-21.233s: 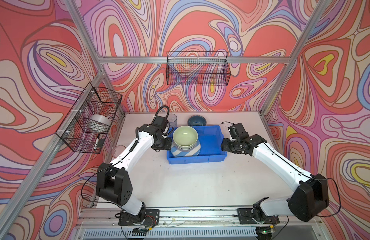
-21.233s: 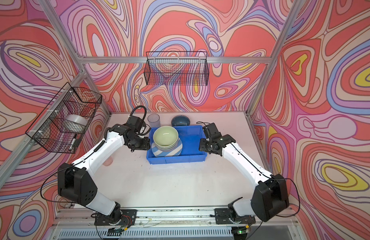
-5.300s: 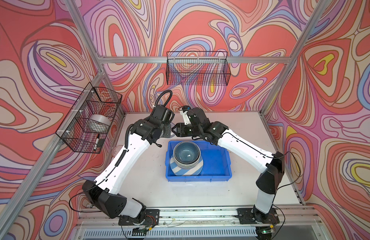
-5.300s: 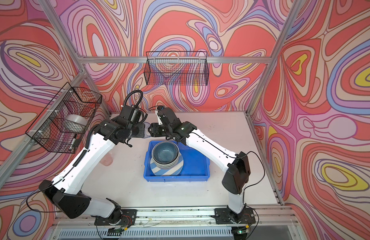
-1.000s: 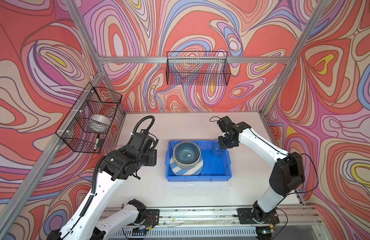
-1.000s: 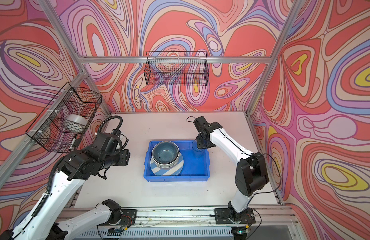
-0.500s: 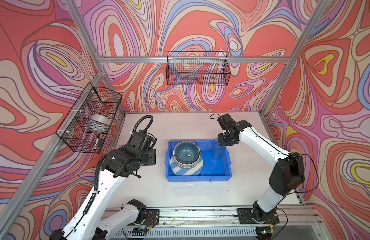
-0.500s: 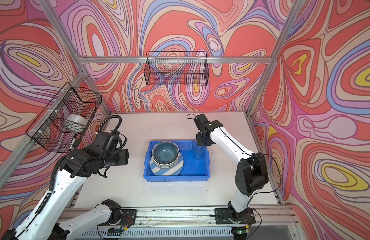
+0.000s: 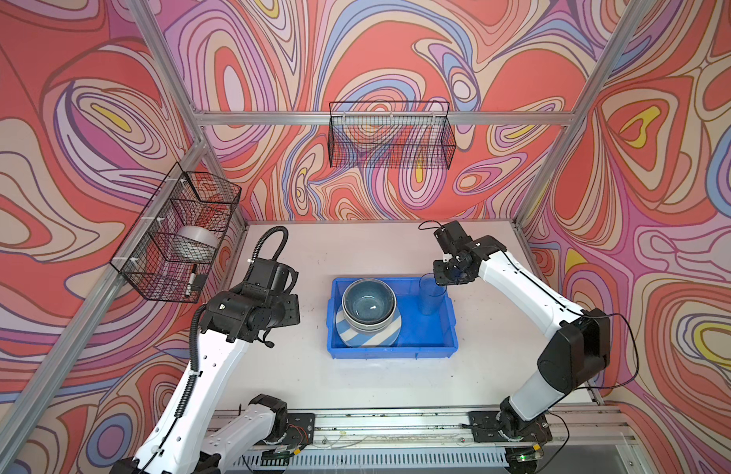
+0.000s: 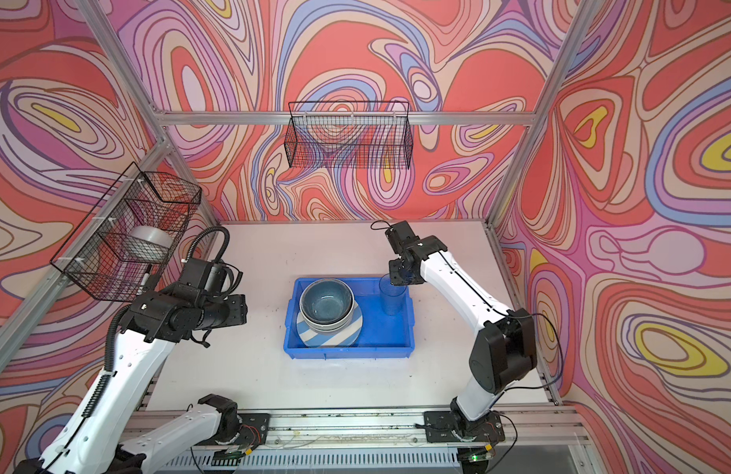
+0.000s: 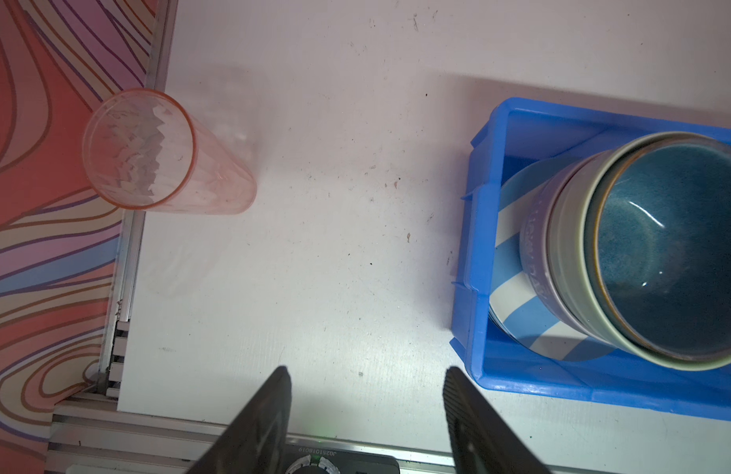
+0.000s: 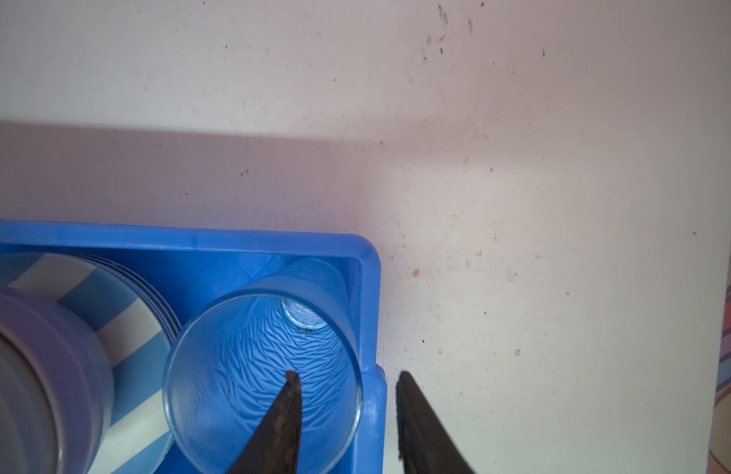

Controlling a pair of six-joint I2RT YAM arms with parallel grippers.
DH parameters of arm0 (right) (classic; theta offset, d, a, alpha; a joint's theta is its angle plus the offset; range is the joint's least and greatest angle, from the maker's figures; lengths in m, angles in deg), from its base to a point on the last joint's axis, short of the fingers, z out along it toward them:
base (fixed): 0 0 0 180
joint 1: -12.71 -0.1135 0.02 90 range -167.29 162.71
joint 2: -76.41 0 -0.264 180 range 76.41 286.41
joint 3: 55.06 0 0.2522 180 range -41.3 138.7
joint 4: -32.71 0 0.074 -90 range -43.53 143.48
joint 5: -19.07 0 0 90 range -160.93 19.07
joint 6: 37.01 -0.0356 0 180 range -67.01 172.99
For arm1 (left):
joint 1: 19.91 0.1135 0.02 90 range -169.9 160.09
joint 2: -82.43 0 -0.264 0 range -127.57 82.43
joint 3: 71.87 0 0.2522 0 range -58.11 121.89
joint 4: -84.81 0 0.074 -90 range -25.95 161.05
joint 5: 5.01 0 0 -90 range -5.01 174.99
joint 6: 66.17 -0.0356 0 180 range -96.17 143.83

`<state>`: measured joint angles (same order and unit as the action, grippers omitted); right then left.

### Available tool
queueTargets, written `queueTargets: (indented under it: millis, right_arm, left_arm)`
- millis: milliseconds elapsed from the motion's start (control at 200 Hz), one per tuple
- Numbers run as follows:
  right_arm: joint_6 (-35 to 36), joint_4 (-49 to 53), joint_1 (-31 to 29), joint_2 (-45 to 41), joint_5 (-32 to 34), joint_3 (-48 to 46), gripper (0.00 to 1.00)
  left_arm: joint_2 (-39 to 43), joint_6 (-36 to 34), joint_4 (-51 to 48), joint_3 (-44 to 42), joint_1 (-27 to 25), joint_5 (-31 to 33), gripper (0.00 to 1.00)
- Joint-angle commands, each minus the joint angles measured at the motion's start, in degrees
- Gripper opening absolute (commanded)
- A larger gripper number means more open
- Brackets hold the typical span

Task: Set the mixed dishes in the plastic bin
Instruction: 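Open the right gripper off the glass while left moves to the pink cup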

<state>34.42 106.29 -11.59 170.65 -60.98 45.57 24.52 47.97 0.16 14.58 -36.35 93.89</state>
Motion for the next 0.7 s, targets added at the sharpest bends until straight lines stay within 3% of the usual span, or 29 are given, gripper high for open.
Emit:
queueTargets:
  millis: [0,125,336,546,691]
  right_arm:
    - [1.2,-1.3,0.3,-2.5,-2.3,-0.6,0.42]
    - [1.6,-3.4,0.3,-4.9,-5.4,-1.9,0.46]
    - [0.2,-8.6,0.3,-10.1,-12.2,-5.5,0.49]
    - [0.2,-13.7,0.3,-14.1,-17.4,-10.9,0.50]
    - [0.3,-15.3,0.3,-14.9,-19.2,-13.2,0.50]
  left_arm:
    - [-0.2,-0.7,-2.7,-0.4,1.6,-0.3,0.63]
    - [-0.5,-2.3,-3.7,-0.1,4.3,0.5,0.63]
    - [-2.3,-6.1,-0.2,-3.6,13.1,-1.6,0.60]
    - [-8.0,-7.7,2.2,-2.7,15.6,7.0,0.54]
    - [-12.7,-9.3,6.0,-1.4,16.2,9.1,0.52]
